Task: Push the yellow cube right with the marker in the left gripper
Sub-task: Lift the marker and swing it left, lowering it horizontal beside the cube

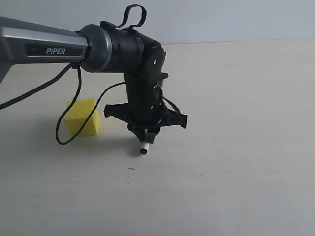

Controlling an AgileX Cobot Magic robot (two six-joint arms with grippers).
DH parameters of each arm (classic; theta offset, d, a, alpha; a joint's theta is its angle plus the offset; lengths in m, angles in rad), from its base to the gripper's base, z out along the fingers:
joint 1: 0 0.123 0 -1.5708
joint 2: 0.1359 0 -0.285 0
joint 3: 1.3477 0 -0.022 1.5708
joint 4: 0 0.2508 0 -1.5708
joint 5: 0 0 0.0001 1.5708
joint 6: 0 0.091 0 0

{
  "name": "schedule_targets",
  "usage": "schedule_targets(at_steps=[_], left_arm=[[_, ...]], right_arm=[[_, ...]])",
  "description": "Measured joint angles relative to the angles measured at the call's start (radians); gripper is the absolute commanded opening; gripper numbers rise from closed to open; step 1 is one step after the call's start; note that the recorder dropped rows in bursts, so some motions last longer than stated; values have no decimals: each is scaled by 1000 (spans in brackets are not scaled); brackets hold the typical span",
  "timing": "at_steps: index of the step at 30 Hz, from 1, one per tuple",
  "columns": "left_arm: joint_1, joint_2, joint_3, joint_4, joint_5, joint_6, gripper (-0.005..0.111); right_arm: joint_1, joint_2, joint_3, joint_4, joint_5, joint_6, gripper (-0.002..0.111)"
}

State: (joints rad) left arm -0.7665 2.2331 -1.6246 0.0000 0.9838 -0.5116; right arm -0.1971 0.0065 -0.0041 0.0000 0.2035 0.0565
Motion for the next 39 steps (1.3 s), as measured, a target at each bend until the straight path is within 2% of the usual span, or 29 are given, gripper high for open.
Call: schedule_targets(at_steps=[7,13,16,20,22,24,31,35,39], left_arm=[[-8,-175,0,0,46,125,0],[-40,-360,15,81,171,214,0],[-56,-462,78,160,205,226,0],[-43,-619,215,310,219,230,0],[-10,-706,288,371,221,232,0],[54,-788,371,422,222,235,0],[351,-938,618,471,157,244,0],[446,-945,711,471,68,331,0],[494,-914,779,471,7,436,0]], right_arm=[[0,0,0,0,0,0,0],[0,0,0,0,0,0,0],[0,0,0,0,0,0,0],[0,0,0,0,0,0,0],[0,0,0,0,0,0,0],[0,0,0,0,0,0,0],[0,0,0,0,0,0,0],[0,0,0,0,0,0,0],[0,0,0,0,0,0,0]])
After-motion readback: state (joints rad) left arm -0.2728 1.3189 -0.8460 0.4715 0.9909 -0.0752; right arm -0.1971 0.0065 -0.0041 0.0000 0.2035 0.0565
